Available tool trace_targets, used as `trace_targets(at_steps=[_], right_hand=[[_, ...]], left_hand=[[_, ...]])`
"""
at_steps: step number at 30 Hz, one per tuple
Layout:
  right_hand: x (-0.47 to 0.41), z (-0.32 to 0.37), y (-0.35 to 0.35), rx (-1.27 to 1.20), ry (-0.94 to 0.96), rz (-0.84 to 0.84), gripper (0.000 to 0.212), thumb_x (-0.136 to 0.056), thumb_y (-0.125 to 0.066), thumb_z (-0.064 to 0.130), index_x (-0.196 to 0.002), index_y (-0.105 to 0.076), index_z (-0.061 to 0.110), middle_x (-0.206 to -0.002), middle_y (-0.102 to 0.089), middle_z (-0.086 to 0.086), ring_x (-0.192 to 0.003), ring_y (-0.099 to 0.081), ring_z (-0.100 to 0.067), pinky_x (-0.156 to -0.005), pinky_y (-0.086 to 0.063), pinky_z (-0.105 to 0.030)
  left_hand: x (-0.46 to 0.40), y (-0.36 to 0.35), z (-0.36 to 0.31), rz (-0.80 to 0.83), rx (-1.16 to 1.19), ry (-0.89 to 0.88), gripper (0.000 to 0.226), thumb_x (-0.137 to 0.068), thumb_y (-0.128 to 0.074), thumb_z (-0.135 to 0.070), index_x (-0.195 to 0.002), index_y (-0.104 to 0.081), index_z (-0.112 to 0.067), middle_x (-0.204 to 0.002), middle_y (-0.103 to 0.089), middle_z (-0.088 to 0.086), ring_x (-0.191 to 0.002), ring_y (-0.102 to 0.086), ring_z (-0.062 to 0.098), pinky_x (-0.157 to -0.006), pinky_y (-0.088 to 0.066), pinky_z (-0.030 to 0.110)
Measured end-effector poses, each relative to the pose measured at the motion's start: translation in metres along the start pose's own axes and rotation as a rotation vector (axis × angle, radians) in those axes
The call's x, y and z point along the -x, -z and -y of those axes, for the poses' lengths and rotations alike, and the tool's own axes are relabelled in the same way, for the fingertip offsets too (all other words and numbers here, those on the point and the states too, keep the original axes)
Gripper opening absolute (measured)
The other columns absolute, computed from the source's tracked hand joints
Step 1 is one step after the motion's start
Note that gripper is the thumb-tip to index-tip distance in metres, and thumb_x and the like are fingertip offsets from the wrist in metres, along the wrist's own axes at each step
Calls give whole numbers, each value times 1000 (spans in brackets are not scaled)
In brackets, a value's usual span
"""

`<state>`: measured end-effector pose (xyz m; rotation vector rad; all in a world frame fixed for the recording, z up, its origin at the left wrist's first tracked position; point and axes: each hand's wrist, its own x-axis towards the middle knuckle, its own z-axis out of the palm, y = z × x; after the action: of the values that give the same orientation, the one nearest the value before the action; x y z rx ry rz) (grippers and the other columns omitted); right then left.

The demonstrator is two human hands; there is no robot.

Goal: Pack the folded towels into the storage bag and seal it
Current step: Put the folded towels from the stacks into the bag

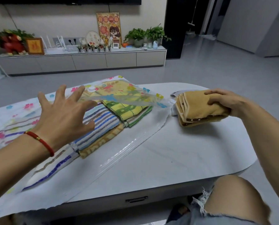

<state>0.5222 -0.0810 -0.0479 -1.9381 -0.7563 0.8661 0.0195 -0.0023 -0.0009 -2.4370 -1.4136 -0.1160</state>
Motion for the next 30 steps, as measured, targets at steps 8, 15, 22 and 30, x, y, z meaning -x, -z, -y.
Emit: trace_targets(at_steps=[8, 15, 22, 30], right_hand=[[118, -18, -18, -488, 67, 289, 45, -89, -61, 8, -127, -68, 31, -136, -53, -10, -101, -61, -28, -70, -65, -44], [196, 7, -142, -378, 17, 735, 53, -75, -74, 8, -126, -69, 23, -139, -54, -9, -93, -65, -33, -58, -61, -39], [230, 70, -347, -601, 82, 750, 41, -86, -62, -6, -115, -71, 22, -116, -65, -16, -81, -66, -23, -60, -59, -32], [275, 50, -497, -703, -17, 660, 49, -88, -59, 17, -132, -61, 39, -130, -68, -16, -105, -69, -32, -80, -63, -45]], left_hand=[[48, -2, 40, 98, -159, 47, 52, -73, -51, -77, -116, -64, -50, -155, -36, -7, -140, -26, 39, -97, -11, 83], [75, 13, 88, 416, -193, 105, 57, -83, -51, -61, -136, -47, -41, -163, -12, -14, -148, -3, 39, -95, 2, 87], [76, 53, 98, 530, -17, 73, 83, -82, -58, -51, -151, -18, -30, -163, 8, -15, -149, 13, 36, -98, 7, 85], [77, 58, 105, 504, 57, 93, 88, -79, -56, -48, -153, -10, -33, -162, 10, -19, -149, 15, 34, -99, 3, 85]])
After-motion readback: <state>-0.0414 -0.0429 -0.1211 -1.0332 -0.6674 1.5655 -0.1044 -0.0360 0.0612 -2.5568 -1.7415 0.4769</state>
